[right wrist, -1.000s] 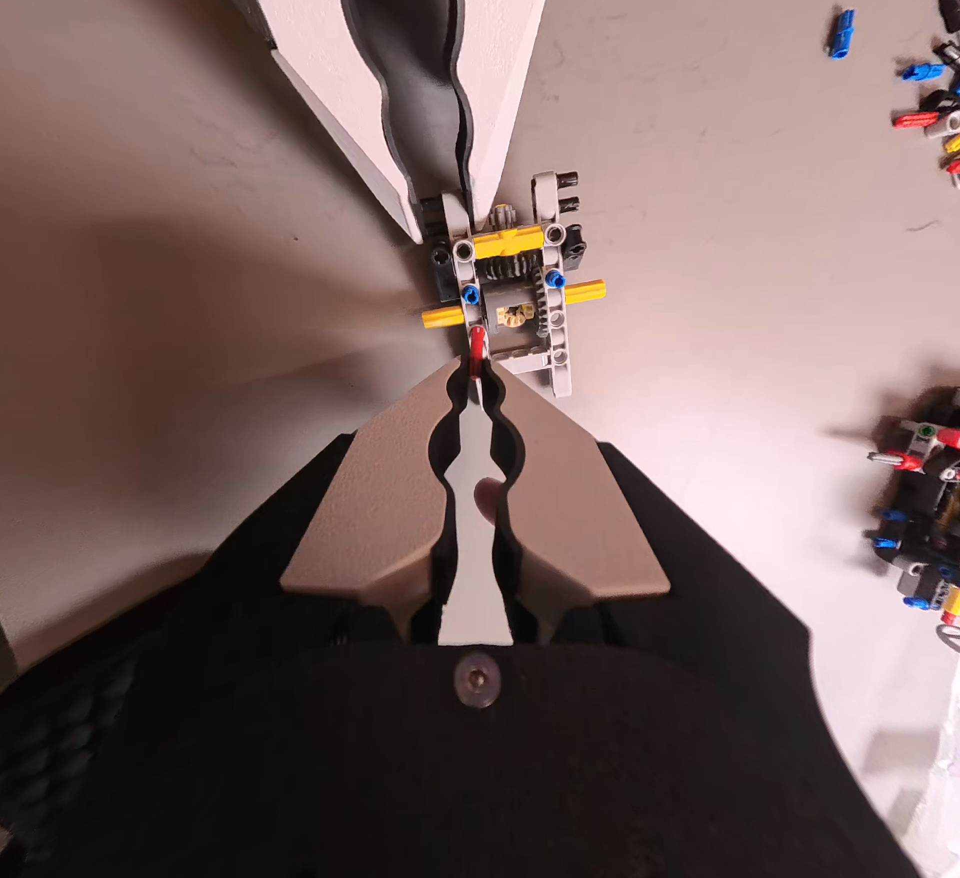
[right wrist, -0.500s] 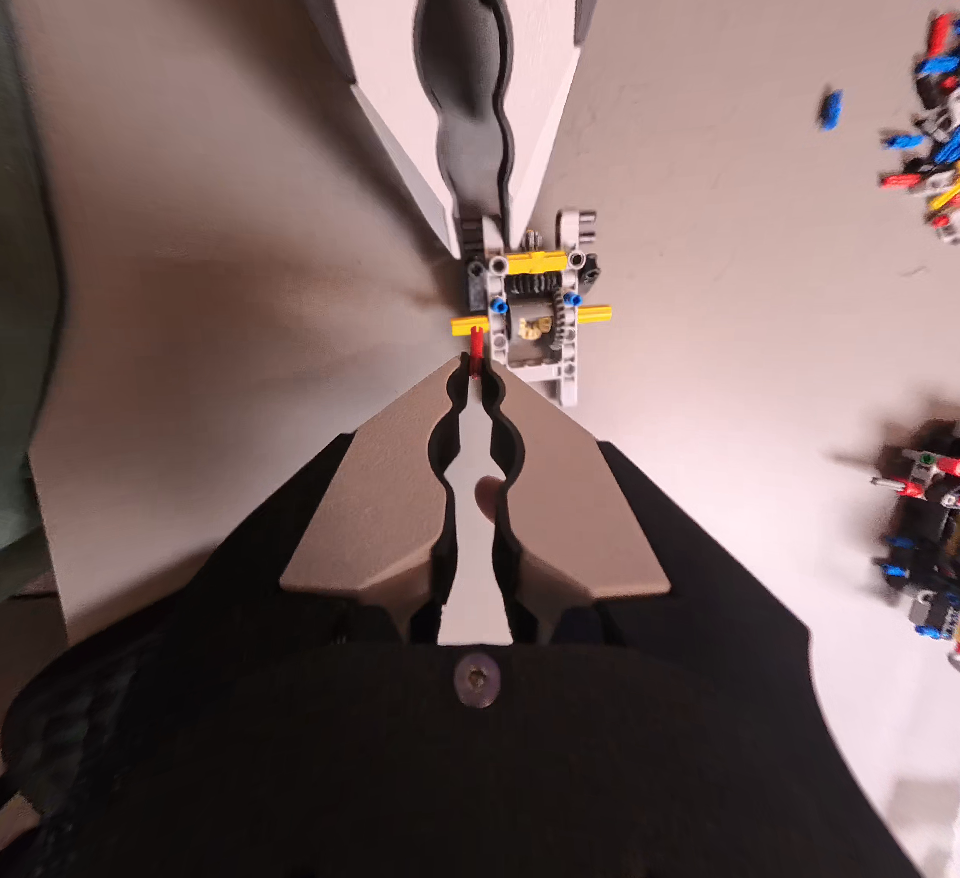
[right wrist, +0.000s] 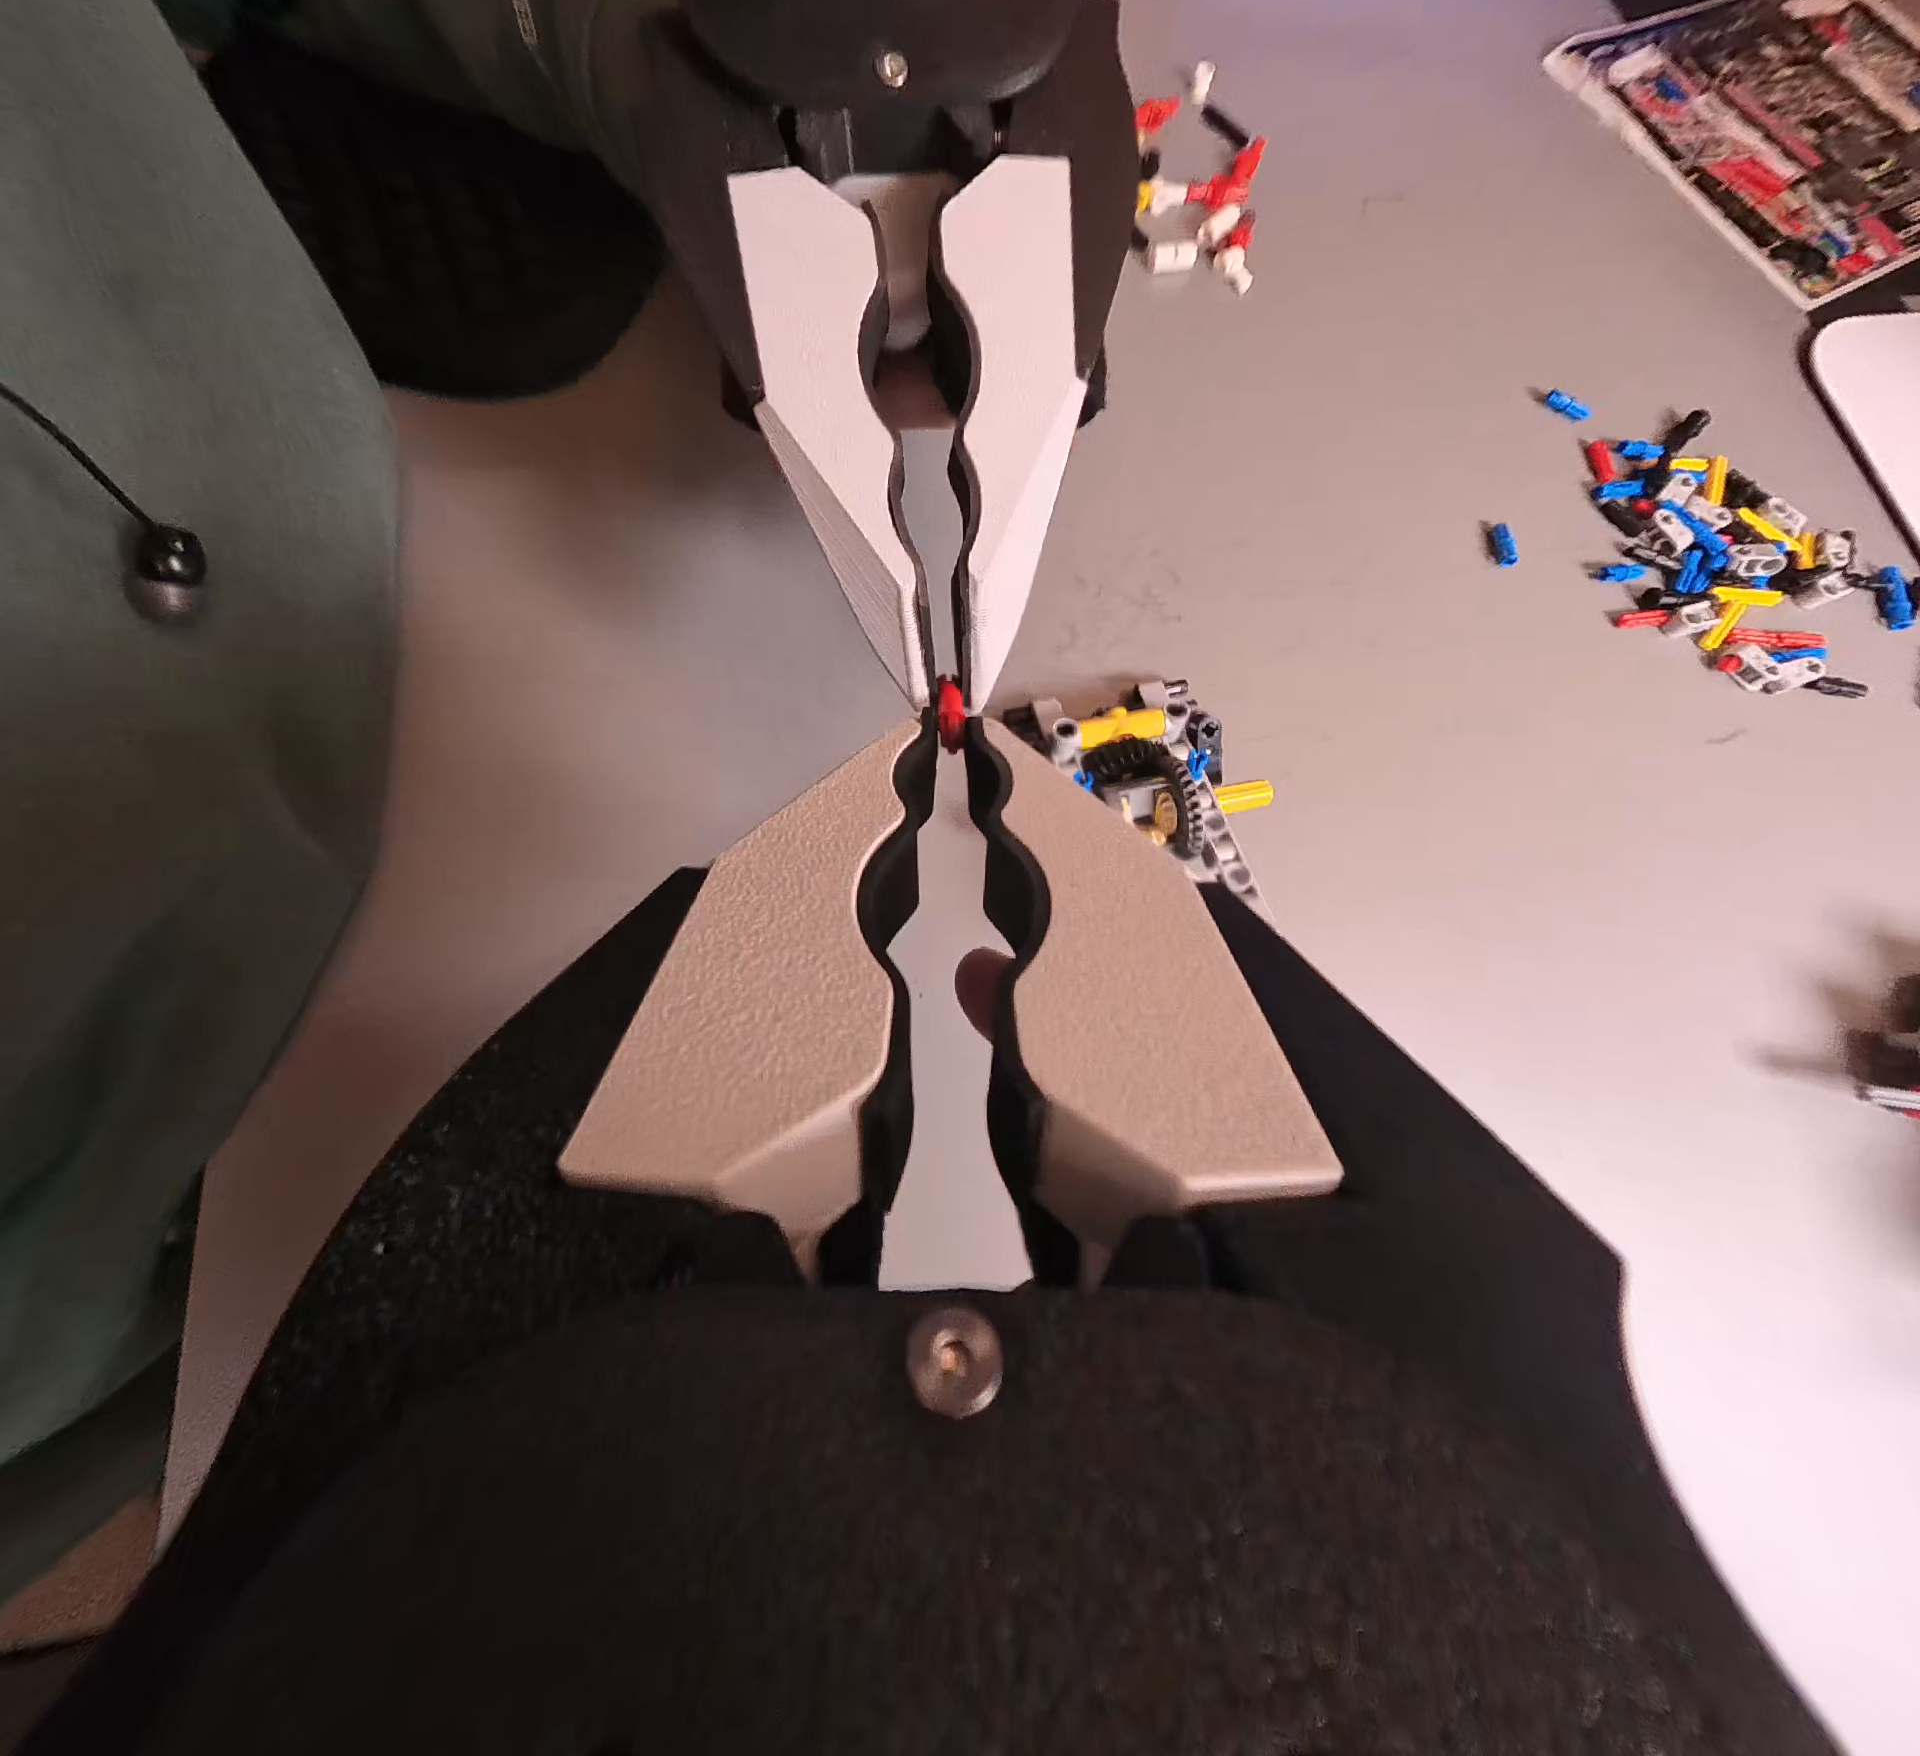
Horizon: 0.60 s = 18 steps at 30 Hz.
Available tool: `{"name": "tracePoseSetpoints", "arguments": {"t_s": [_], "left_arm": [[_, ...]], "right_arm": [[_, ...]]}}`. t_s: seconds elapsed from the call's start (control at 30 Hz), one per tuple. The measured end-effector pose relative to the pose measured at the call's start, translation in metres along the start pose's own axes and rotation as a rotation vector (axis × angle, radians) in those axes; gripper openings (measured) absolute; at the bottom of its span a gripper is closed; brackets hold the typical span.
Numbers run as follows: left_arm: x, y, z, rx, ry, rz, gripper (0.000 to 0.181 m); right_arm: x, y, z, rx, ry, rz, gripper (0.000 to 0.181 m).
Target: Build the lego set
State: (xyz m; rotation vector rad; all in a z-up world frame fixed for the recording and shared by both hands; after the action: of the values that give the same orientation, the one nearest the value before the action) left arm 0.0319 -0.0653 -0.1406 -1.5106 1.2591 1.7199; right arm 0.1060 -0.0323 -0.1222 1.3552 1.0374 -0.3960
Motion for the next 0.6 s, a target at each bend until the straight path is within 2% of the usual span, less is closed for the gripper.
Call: {"name": "tracePoseSetpoints", "arguments": {"t_s": [0.03,0.13,0.23,0.6], "left_arm": [[-0.002,0.002,0.000,0.016,0.020,-0.018,0.002],[-0.006,0.004,-0.001,0.055,0.059,-0.054,0.002],[-0.006,0.004,-0.003,0.069,0.063,-0.053,0.002],[-0.006,0.002,-0.009,0.085,0.033,-0.043,0.002]], "right_arm": [[-0.002,0.001,0.000,0.007,-0.017,-0.041,0.004],[-0.005,0.005,0.002,0.019,-0.046,-0.136,0.004],[-0.006,0.005,0.005,0.031,-0.034,-0.158,0.004],[-0.008,0.005,0.010,-0.007,0.014,-0.085,0.004]]}}
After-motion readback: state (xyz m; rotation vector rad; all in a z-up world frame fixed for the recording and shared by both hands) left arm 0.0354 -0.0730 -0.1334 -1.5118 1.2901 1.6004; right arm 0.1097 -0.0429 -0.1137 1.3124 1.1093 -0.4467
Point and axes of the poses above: each gripper's, where its closed fingertips meet, y back along the fingers, x out of its underside, z = x × y across the jaws, the point moved 5 cm from there along y, back along the fingers, and after that the axes turned 4 degrees about y, right-handed, at the moved point
